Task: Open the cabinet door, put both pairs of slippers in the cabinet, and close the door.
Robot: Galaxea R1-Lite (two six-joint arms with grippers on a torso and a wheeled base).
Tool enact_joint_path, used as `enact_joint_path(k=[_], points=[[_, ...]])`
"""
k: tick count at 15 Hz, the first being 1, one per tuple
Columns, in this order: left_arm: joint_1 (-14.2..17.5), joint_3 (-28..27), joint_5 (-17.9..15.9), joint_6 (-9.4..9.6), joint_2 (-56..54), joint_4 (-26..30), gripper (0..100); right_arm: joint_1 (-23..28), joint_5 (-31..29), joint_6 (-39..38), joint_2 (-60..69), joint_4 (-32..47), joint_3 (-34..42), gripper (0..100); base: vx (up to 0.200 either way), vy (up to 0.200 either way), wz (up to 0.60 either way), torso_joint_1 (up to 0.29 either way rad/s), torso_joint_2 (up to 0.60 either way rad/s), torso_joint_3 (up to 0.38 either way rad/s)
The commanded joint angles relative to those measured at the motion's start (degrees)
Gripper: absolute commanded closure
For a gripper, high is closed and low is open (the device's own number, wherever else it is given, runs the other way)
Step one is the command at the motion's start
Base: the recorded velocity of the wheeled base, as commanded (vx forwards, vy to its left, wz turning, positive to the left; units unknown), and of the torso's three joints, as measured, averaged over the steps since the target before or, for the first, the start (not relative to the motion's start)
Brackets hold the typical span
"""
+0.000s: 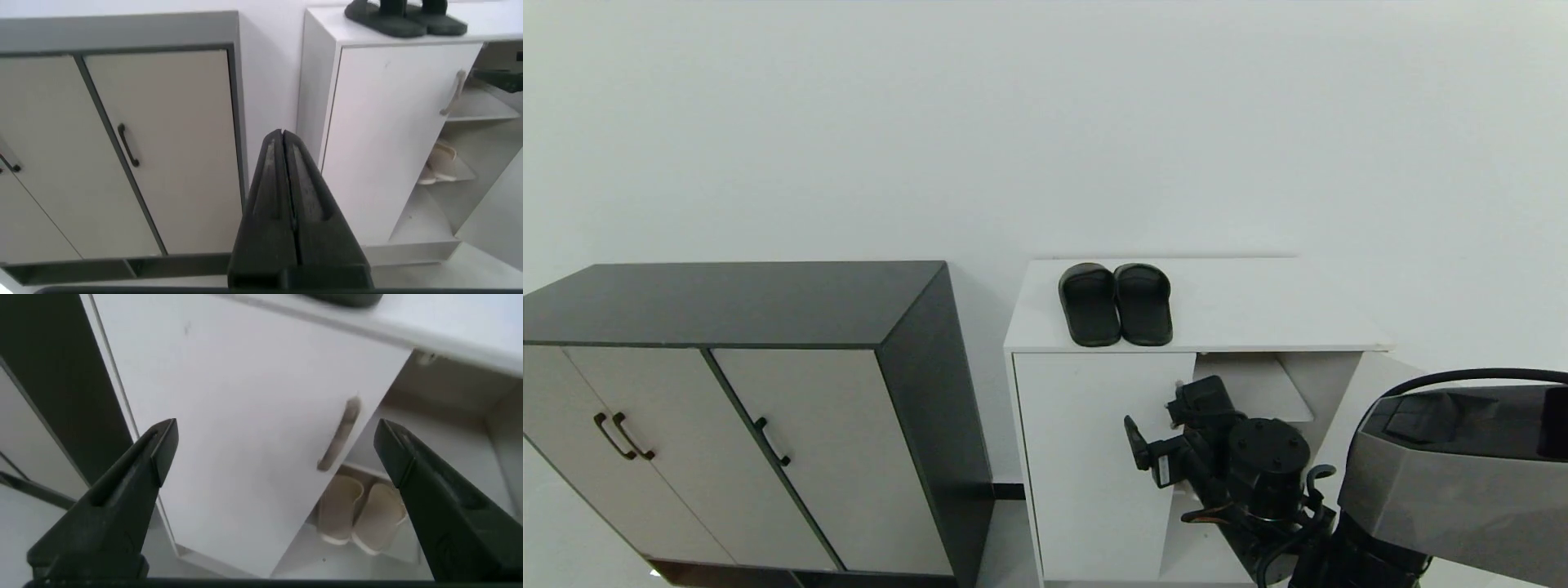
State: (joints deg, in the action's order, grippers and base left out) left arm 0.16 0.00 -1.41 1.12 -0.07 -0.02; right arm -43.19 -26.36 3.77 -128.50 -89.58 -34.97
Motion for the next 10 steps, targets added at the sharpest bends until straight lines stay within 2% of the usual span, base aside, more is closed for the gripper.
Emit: enact_joint_path(k=[1,3,5,6,7,8,9,10], points=[[0.0,0.0,0.0,0.02,0.1,0.0,100,0.0,0.1,0.6,-1.0,-0.2,-0.2,0,0.0,0.0,0.0,0.139,-0.32,-0.168],[0.0,0.0,0.0,0.02,0.1,0.0,100,-0.2,0.0,3.8,-0.6,-0.4,0.0,0,0.0,0.0,0.0,0.063,-0.13,-0.08],[0.0,0.0,0.0,0.02,0.1,0.0,100,-1.3,-0.3,3.6,1.8,3.5,-1.8,0,0.0,0.0,0.0,0.0,0.0,0.0],[0.0,0.0,0.0,0.11,0.1,0.0,100,-3.2,-0.3,-1.3,7.9,17.2,-3.9,0,0.0,0.0,0.0,0.0,0.0,0.0],[0.0,0.0,-0.1,0.2,0.1,0.0,100,-5.8,-1.2,-9.8,14.9,37.6,-10.6,0,0.0,0.0,0.0,0.0,0.0,0.0],[0.0,0.0,-0.1,0.28,0.1,0.0,100,-7.0,-3.1,-14.9,17.6,49.1,-15.7,0,0.0,0.0,0.0,0.0,0.0,0.0],[0.0,0.0,-0.1,0.28,0.1,0.0,100,-8.0,-5.3,-19.0,18.1,55.9,-20.7,0,0.0,0.0,0.0,0.0,0.0,0.0],[0.0,0.0,-0.1,0.28,0.1,0.0,100,-8.2,-8.1,-20.5,17.8,58.0,-24.2,0,0.0,0.0,0.0,0.0,0.0,0.0]])
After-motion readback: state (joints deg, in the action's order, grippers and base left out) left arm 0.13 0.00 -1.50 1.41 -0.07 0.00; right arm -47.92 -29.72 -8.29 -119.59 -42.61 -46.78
